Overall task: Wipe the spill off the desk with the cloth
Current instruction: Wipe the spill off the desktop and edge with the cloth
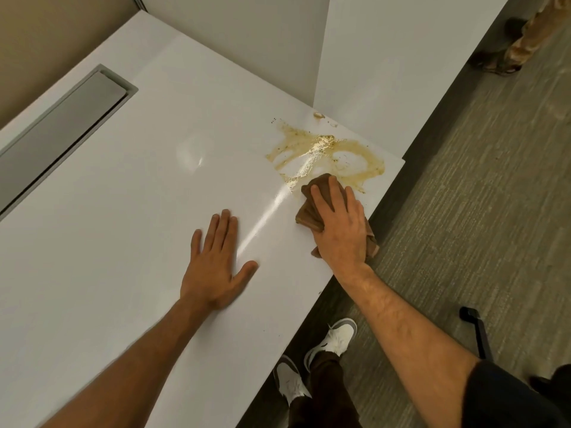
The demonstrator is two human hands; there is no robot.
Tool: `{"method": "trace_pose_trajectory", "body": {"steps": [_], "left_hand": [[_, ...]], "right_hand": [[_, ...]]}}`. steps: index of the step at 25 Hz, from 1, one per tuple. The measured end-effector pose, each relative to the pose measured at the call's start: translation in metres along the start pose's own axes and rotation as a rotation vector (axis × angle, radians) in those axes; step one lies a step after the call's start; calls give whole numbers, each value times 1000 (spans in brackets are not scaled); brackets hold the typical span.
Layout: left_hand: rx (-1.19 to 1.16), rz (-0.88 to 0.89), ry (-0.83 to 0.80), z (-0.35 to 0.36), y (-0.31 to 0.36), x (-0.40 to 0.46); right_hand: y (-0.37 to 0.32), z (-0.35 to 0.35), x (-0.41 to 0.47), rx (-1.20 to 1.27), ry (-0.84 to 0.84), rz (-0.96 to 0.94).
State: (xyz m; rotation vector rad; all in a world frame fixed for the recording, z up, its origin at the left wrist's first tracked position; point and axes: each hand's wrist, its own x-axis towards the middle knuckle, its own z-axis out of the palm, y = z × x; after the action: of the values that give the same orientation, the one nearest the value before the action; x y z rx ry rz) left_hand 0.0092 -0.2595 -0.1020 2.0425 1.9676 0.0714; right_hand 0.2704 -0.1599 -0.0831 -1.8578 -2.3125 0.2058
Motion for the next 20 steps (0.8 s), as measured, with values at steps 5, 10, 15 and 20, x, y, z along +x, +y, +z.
{"method": "trace_pose_trajectory", "body": {"steps": [5,10,15,20], "left_hand": [[-8,0,-4,1,-2,0],[-10,-2,-19,0,-1,0],[-4,-1,-14,0,-1,0],[-6,9,-18,2,-4,1]], "right_hand": [[-5,8,-1,-24,37,3],[-17,9,-33,43,60,-78],[-45,24,-89,154,68,-218],[-35,26,-125,253,17,-494]]}}
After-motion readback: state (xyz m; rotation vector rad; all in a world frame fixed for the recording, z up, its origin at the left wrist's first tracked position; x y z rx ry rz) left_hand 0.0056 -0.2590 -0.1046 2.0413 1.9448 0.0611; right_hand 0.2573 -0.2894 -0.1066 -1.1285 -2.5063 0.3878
